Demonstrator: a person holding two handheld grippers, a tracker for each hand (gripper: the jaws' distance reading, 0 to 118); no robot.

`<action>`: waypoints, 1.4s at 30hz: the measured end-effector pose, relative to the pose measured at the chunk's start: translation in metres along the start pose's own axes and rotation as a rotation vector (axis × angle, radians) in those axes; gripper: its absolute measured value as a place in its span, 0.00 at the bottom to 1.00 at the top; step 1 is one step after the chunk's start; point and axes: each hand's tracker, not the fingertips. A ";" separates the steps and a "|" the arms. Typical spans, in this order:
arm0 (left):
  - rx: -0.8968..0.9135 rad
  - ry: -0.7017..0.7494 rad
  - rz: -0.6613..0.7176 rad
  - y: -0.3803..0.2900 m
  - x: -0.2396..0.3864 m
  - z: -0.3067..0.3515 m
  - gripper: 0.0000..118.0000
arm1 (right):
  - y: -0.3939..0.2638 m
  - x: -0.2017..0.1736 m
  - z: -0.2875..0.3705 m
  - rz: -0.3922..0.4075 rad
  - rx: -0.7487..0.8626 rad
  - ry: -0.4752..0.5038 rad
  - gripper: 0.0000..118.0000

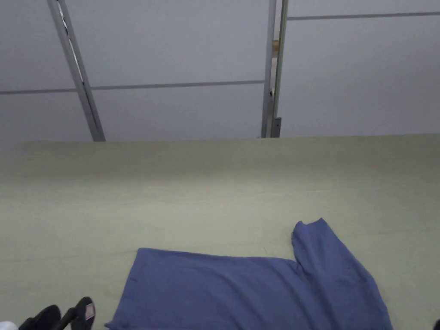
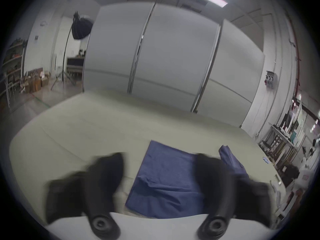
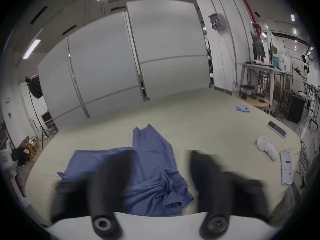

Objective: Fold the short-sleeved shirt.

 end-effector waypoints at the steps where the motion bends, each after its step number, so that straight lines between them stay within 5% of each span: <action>1: 0.011 0.058 -0.033 0.000 0.007 0.011 0.00 | 0.000 -0.003 0.009 0.008 0.033 -0.033 0.03; 3: -0.001 0.021 -0.031 0.001 0.002 0.035 0.00 | 0.003 -0.004 0.030 0.008 0.043 0.053 0.03; 9: -0.223 -0.008 0.144 -0.023 -0.024 0.024 0.00 | -0.007 -0.012 0.059 0.040 0.022 0.062 0.03; 13: -0.390 0.030 0.000 -0.011 -0.031 -0.023 0.03 | -0.008 -0.010 0.061 0.066 -0.001 0.057 0.03; 15: -0.517 0.039 -0.078 -0.004 -0.034 -0.061 0.82 | -0.009 -0.006 0.057 0.072 -0.016 0.052 0.03; 16: -0.606 0.037 -0.085 -0.007 -0.034 -0.082 1.00 | -0.010 -0.005 0.055 0.071 -0.022 0.051 0.03; 22: -0.859 0.134 -0.052 -0.056 -0.036 -0.165 0.94 | -0.024 0.000 0.043 0.045 -0.075 0.041 0.03; 24: -0.949 0.159 -0.026 -0.079 -0.030 -0.181 0.54 | -0.031 0.004 0.039 0.038 -0.101 0.027 0.03; 27: -0.897 0.219 -0.096 -0.094 -0.019 -0.180 0.48 | -0.039 0.011 0.033 0.032 -0.150 0.013 0.03; 28: -0.896 0.228 -0.099 -0.089 -0.014 -0.179 0.32 | -0.041 0.013 0.030 0.041 -0.165 0.004 0.03; 29: -0.902 0.223 -0.092 -0.087 -0.014 -0.175 0.04 | -0.043 0.015 0.025 0.046 -0.179 -0.006 0.06; 32: -0.870 0.176 -0.056 -0.078 -0.005 -0.163 0.04 | -0.048 0.025 -0.005 0.052 -0.291 -0.009 0.14; 33: -0.868 0.171 -0.058 -0.074 -0.006 -0.163 0.04 | -0.049 0.028 -0.022 0.053 -0.359 0.003 0.38; 34: -0.847 0.152 -0.063 -0.072 -0.004 -0.159 0.04 | -0.053 0.031 -0.040 0.062 -0.442 0.008 0.75; 35: -0.830 0.121 -0.063 -0.071 -0.001 -0.154 0.04 | -0.062 0.033 -0.057 0.067 -0.491 0.025 1.00; 40: -0.828 0.085 -0.099 -0.070 0.009 -0.139 0.04 | -0.102 0.034 -0.138 0.012 -0.721 -0.008 0.98; 42: -0.832 0.084 -0.097 -0.071 0.008 -0.137 0.04 | -0.106 0.035 -0.155 0.006 -0.772 -0.009 0.83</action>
